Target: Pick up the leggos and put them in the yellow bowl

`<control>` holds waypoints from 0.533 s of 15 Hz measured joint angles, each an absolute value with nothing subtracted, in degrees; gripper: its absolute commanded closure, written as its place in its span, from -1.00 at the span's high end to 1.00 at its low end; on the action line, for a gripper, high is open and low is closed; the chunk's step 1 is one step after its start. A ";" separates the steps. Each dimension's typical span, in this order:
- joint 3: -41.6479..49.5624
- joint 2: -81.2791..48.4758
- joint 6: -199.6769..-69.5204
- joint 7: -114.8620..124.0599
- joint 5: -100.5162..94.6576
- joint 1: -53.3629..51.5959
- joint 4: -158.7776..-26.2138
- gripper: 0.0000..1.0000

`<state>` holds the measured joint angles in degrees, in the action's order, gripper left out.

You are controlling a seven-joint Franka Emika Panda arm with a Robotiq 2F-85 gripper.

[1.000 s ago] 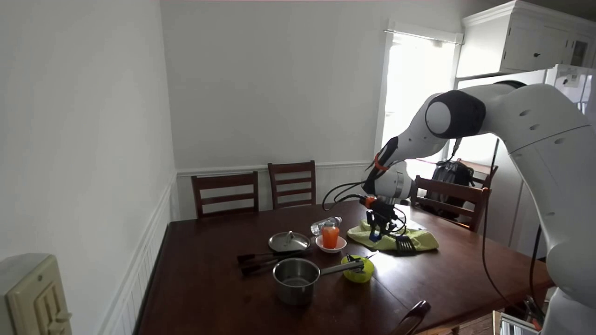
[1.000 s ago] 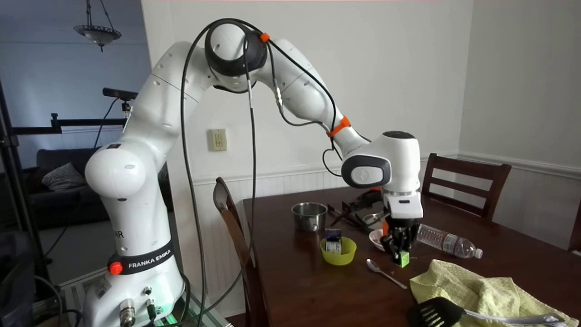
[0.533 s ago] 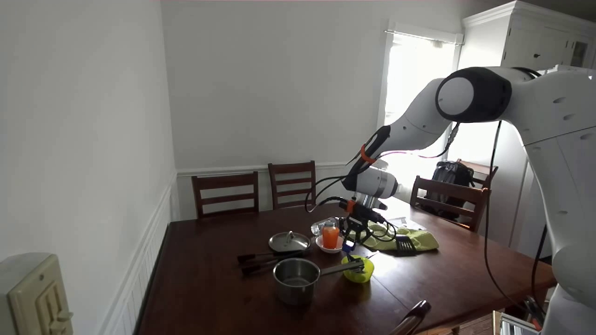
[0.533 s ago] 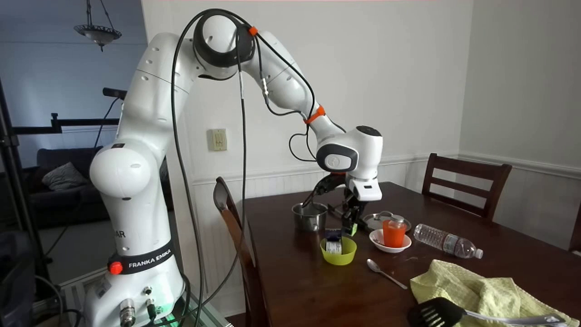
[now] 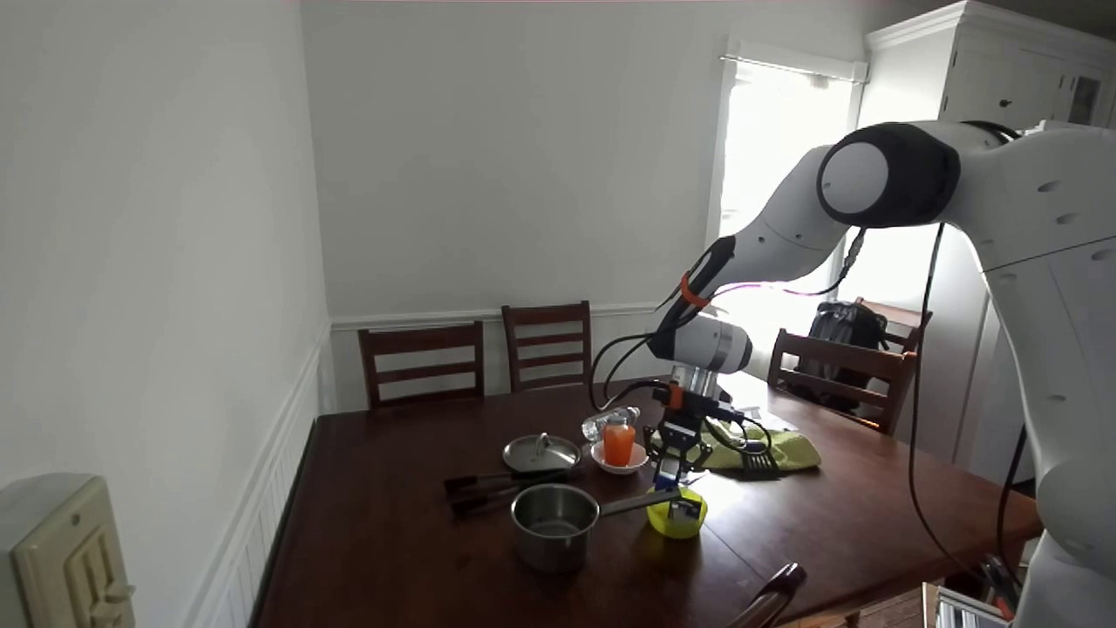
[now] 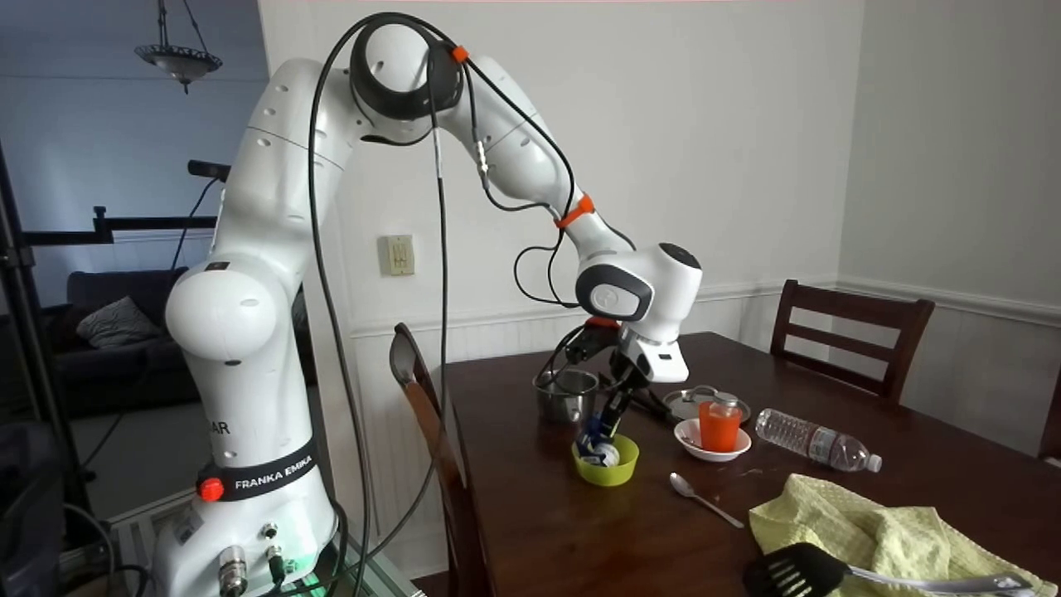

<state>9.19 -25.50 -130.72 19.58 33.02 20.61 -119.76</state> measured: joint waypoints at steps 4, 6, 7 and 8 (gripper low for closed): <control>11.15 -24.40 -130.19 18.18 32.98 20.64 -119.82 -0.78; 11.40 -24.37 -130.03 18.03 32.94 20.59 -119.83 -0.78; 11.51 -24.37 -130.03 18.03 32.89 20.49 -119.84 -0.78; 11.80 -24.37 -130.81 18.22 32.69 20.21 -119.91 -0.78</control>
